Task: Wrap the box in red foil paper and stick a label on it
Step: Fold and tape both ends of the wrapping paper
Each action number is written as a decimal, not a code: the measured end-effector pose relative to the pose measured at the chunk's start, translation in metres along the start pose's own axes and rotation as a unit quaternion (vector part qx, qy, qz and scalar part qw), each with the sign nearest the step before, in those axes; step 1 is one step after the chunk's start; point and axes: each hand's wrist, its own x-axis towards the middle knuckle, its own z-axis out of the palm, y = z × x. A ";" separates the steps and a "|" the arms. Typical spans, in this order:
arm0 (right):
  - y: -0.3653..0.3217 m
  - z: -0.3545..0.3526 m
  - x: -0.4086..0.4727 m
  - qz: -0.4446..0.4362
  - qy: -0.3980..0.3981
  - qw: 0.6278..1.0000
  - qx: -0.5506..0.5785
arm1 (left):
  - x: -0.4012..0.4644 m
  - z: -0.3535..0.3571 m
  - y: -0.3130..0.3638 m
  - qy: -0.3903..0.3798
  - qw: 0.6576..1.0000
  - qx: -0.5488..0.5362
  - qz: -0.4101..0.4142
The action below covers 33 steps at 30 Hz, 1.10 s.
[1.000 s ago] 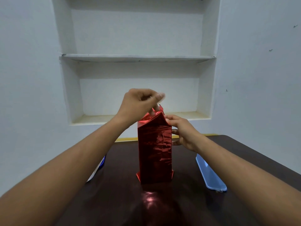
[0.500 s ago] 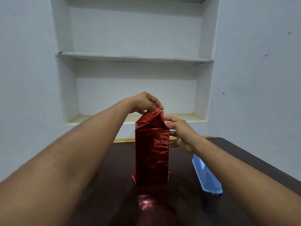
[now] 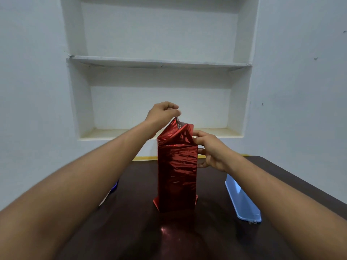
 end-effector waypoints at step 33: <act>-0.013 0.015 -0.002 0.000 0.016 0.997 -0.080 | -0.117 0.003 -0.010 0.136 0.990 -0.022 0.014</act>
